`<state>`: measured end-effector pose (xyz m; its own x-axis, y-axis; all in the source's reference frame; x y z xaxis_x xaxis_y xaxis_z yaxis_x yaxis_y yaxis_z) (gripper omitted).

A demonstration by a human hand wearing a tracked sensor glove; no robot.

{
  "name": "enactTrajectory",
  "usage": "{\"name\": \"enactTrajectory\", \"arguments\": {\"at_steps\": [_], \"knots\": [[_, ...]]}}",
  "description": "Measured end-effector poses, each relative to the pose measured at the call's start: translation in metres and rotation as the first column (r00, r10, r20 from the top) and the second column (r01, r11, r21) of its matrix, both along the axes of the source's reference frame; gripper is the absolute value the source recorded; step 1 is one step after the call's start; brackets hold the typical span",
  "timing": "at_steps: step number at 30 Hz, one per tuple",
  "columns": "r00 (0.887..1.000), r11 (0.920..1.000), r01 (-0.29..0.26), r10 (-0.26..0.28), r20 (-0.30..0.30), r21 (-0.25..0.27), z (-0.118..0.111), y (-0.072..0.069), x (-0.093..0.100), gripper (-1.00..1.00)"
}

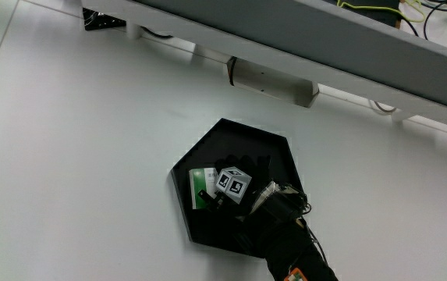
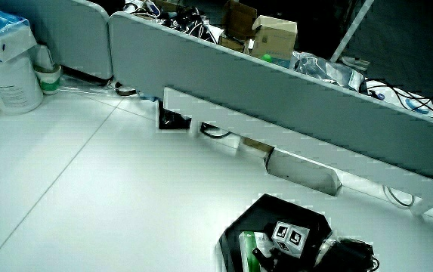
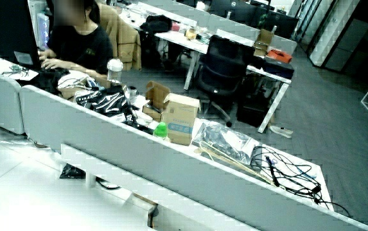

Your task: Place medicine into plate

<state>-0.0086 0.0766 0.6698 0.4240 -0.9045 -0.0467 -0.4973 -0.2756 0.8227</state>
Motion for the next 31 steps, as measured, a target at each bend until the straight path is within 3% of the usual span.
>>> {"name": "enactTrajectory", "arguments": {"at_steps": [4, 5, 7, 11, 13, 15, 16, 19, 22, 25, 26, 27, 28, 29, 30, 31], "knots": [[0.999, 0.9993, -0.009, 0.008, -0.031, -0.036, 0.012, 0.009, -0.001, 0.0], [0.999, 0.9993, -0.005, 0.003, -0.05, -0.038, 0.015, 0.013, -0.001, -0.07], [0.998, 0.9988, -0.046, 0.045, -0.033, -0.016, 0.011, 0.013, 0.001, -0.2], [0.996, 0.9955, -0.075, 0.071, -0.06, -0.058, 0.016, 0.012, -0.001, -0.47], [0.995, 0.9886, -0.1, 0.097, -0.033, -0.113, 0.018, 0.013, 0.002, -0.6], [0.996, 0.9883, -0.088, 0.087, -0.019, -0.124, 0.019, 0.016, 0.006, -0.73], [0.996, 0.9917, -0.087, 0.089, 0.013, -0.095, 0.013, 0.015, 0.007, -0.8], [0.99, 0.9905, -0.114, 0.12, 0.069, -0.076, 0.004, 0.013, 0.011, -1.0], [0.965, 0.9848, -0.166, 0.173, 0.196, -0.051, -0.019, 0.007, 0.017, -1.0], [0.924, 0.9735, -0.214, 0.229, 0.307, -0.08, -0.038, 0.004, 0.028, -1.0], [0.905, 0.9684, -0.233, 0.249, 0.344, -0.09, -0.045, 0.002, 0.033, -1.0], [0.879, 0.9643, -0.248, 0.264, 0.398, -0.092, -0.057, 0.001, 0.036, -1.0], [0.863, 0.9616, -0.263, 0.271, 0.426, -0.08, -0.061, 0.002, 0.04, -1.0], [0.838, 0.956, -0.273, 0.291, 0.461, -0.107, -0.068, 0.002, 0.044, -1.0], [0.843, 0.9365, -0.296, 0.349, 0.409, -0.188, -0.067, 0.003, 0.047, -1.0], [0.84, 0.9367, -0.297, 0.349, 0.416, -0.185, -0.092, 0.001, 0.049, -1.0]]}}
